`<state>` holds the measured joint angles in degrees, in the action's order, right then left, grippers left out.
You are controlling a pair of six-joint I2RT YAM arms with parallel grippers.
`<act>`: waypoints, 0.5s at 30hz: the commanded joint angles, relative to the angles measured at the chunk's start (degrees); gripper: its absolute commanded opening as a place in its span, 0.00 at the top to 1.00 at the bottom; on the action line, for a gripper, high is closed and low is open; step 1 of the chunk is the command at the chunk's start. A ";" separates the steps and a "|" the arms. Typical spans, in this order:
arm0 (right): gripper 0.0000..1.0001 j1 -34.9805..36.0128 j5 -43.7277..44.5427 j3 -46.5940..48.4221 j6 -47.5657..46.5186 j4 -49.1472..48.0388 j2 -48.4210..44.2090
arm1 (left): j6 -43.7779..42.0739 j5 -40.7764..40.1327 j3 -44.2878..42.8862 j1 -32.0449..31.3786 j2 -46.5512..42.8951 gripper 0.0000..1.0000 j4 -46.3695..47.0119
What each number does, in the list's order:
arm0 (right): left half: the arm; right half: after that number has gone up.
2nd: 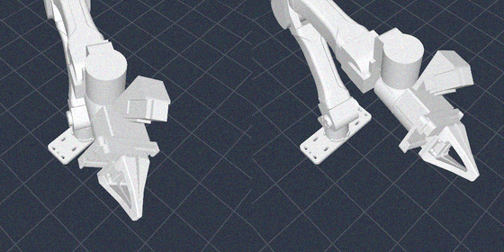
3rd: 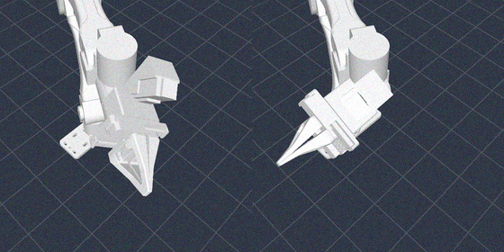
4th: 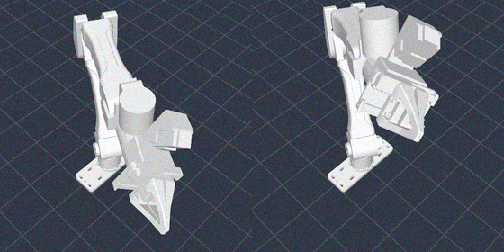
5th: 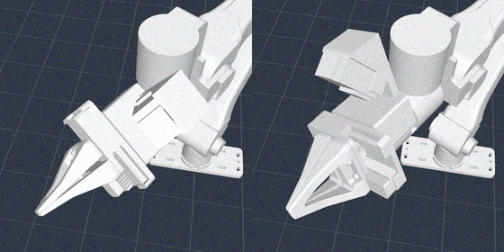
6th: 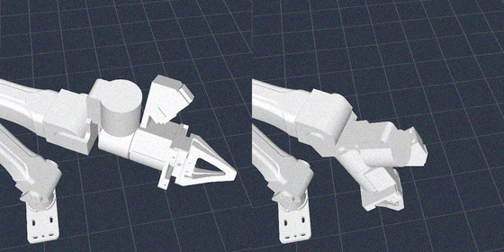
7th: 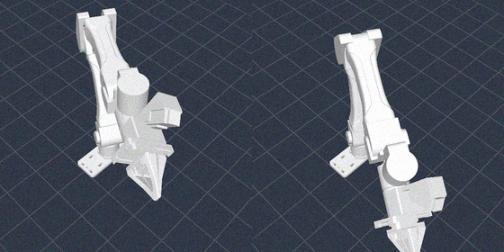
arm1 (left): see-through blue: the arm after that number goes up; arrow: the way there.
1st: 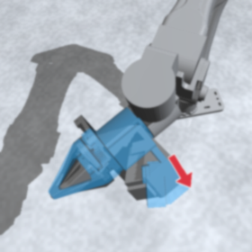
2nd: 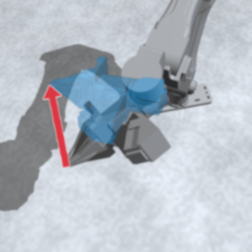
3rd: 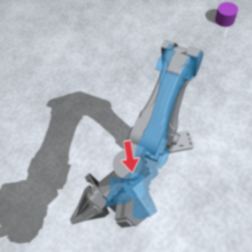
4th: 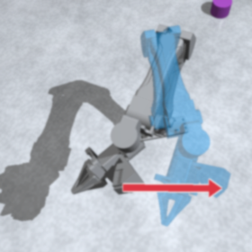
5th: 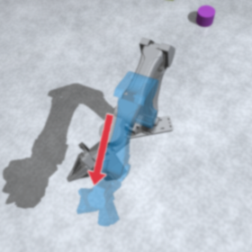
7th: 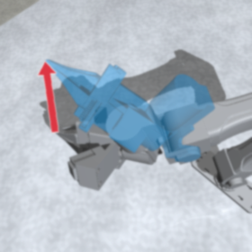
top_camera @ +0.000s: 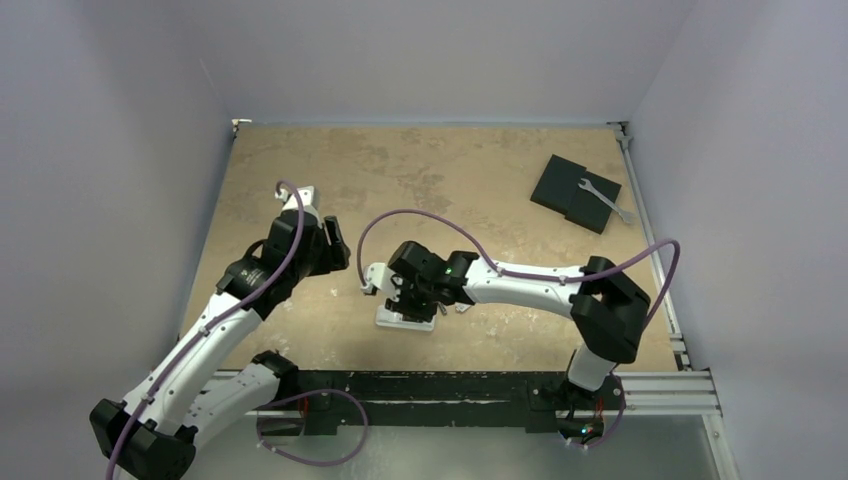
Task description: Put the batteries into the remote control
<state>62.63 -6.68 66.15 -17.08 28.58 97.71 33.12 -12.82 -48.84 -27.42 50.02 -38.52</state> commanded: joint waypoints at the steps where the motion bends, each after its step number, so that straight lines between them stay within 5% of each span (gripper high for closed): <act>1: 0.70 0.25 3.90 0.28 6.41 -2.13 -5.16 | -1.28 1.48 0.27 0.26 0.62 0.41 1.65; 15: 0.70 0.14 7.59 -4.11 31.39 -4.42 -9.97 | 1.97 8.90 4.11 0.26 2.82 0.42 5.39</act>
<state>62.63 -0.03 64.20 5.37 26.70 89.19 33.67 -7.27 -45.95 -27.42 52.40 -36.45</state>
